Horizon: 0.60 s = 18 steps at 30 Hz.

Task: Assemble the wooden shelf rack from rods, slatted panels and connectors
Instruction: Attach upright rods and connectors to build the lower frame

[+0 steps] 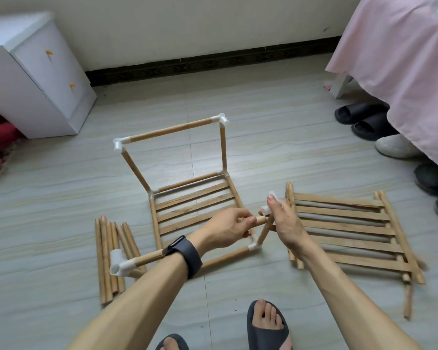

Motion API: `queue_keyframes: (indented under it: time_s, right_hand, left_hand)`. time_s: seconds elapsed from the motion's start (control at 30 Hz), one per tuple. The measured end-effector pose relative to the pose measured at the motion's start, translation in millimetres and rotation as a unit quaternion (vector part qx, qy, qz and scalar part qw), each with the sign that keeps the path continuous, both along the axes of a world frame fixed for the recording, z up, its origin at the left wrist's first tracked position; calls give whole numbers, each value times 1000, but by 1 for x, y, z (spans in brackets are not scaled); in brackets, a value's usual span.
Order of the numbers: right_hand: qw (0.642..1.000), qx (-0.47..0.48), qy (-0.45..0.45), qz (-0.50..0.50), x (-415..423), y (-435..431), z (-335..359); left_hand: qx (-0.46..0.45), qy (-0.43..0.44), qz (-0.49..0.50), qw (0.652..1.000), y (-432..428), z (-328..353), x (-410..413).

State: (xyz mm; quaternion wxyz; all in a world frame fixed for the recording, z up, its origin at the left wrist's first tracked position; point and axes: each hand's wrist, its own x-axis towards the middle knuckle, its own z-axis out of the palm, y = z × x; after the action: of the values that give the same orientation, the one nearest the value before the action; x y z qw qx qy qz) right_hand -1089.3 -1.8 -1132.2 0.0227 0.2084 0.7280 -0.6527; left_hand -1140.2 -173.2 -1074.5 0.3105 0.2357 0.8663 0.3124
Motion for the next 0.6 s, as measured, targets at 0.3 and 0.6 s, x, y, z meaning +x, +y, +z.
queue_keyframes:
  time_s: [0.3, 0.6]
  right_hand:
    - [999, 40, 1, -17, 5, -5, -3]
    - [997, 71, -1, -25, 7, -32, -4]
  left_hand:
    - [17, 28, 13, 999, -9, 6, -6]
    - [9, 35, 35, 999, -3, -2, -4]
